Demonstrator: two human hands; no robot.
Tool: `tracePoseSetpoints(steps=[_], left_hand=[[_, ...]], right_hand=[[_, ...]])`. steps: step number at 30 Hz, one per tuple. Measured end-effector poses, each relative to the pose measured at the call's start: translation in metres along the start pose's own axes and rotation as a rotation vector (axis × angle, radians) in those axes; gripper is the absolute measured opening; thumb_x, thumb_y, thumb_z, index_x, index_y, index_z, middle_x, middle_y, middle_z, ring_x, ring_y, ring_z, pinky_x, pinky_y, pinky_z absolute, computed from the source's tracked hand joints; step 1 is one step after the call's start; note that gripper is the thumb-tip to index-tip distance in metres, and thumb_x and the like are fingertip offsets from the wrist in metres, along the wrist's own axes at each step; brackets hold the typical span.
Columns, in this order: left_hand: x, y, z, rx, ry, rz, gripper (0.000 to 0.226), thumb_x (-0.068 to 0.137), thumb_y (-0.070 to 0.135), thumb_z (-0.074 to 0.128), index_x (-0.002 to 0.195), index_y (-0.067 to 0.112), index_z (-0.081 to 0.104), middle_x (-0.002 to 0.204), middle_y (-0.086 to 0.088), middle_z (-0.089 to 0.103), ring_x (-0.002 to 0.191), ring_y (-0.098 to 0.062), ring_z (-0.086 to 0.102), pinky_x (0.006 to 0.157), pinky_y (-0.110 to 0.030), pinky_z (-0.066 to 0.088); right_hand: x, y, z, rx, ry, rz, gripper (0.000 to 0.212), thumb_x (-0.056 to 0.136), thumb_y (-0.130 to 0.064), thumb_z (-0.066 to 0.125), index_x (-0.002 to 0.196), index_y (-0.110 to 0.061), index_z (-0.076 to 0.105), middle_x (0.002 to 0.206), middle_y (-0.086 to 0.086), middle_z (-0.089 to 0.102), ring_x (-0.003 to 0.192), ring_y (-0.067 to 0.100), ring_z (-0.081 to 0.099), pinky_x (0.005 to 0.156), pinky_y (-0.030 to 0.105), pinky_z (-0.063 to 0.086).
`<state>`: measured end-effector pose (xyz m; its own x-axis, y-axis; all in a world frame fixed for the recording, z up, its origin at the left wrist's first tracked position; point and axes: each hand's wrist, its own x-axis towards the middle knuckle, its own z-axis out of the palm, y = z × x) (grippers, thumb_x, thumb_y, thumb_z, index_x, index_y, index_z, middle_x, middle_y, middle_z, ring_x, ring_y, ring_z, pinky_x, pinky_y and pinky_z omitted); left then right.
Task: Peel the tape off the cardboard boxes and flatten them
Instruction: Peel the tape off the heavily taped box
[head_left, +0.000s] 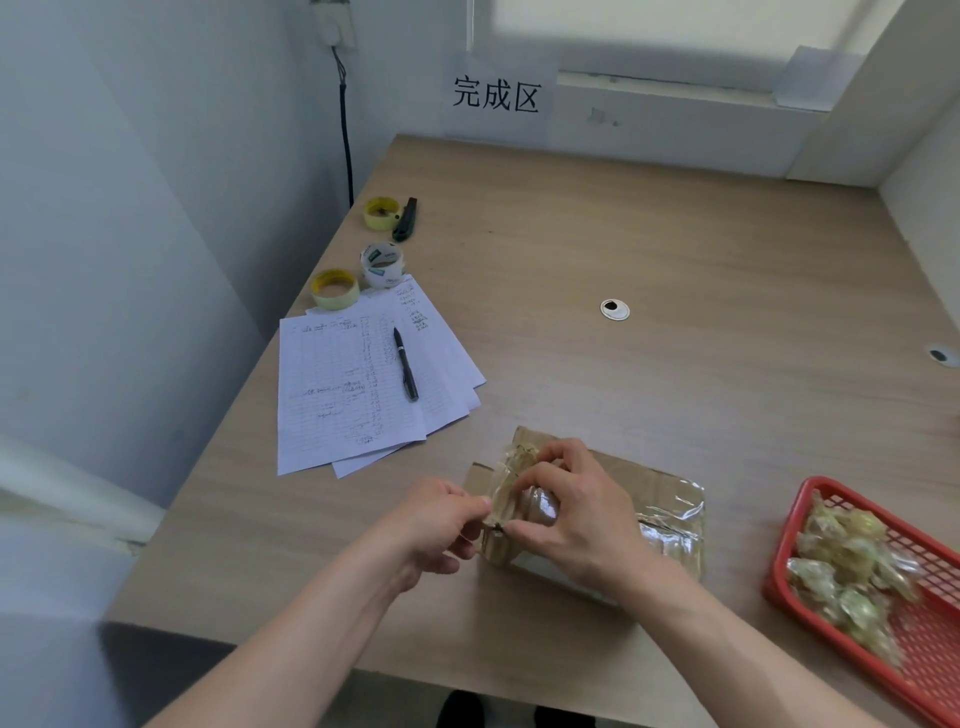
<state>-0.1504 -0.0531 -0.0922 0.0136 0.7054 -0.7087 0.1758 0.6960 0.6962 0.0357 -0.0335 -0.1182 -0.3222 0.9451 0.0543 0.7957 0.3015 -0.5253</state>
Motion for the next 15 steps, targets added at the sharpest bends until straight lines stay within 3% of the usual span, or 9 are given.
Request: tracePoseSetpoints(steps=[4, 10, 15], left_hand=[[-0.002, 0.013, 0.003, -0.018, -0.025, -0.034, 0.025, 0.098, 0.019, 0.057, 0.074, 0.011, 0.06, 0.049, 0.002, 0.05, 0.041, -0.012, 0.045, 0.047, -0.018, 0.03], [-0.002, 0.012, 0.0, -0.035, -0.08, -0.018, 0.024, 0.093, 0.017, 0.062, 0.069, 0.015, 0.062, 0.055, 0.001, 0.053, 0.042, -0.013, 0.044, 0.05, -0.019, 0.033], [0.003, -0.005, -0.005, -0.03, 0.036, 0.114, 0.009, 0.084, 0.01, 0.072, 0.079, 0.012, 0.064, 0.059, 0.0, 0.058, 0.047, -0.016, 0.053, 0.051, -0.024, 0.037]], right_hand=[[-0.006, -0.007, 0.005, 0.057, 0.064, -0.038, 0.021, 0.066, -0.045, 0.082, 0.084, -0.037, 0.073, 0.105, -0.015, 0.051, 0.08, 0.001, 0.046, 0.071, 0.027, 0.041], [-0.002, -0.011, 0.005, 0.122, 0.038, 0.027, 0.02, 0.077, -0.055, 0.074, 0.085, -0.037, 0.076, 0.088, -0.018, 0.053, 0.076, 0.0, 0.046, 0.074, 0.031, 0.039], [-0.002, -0.011, 0.004, 0.261, 0.005, 0.086, 0.004, 0.083, -0.04, 0.073, 0.082, -0.037, 0.075, 0.078, -0.018, 0.065, 0.075, 0.002, 0.06, 0.075, 0.032, 0.047]])
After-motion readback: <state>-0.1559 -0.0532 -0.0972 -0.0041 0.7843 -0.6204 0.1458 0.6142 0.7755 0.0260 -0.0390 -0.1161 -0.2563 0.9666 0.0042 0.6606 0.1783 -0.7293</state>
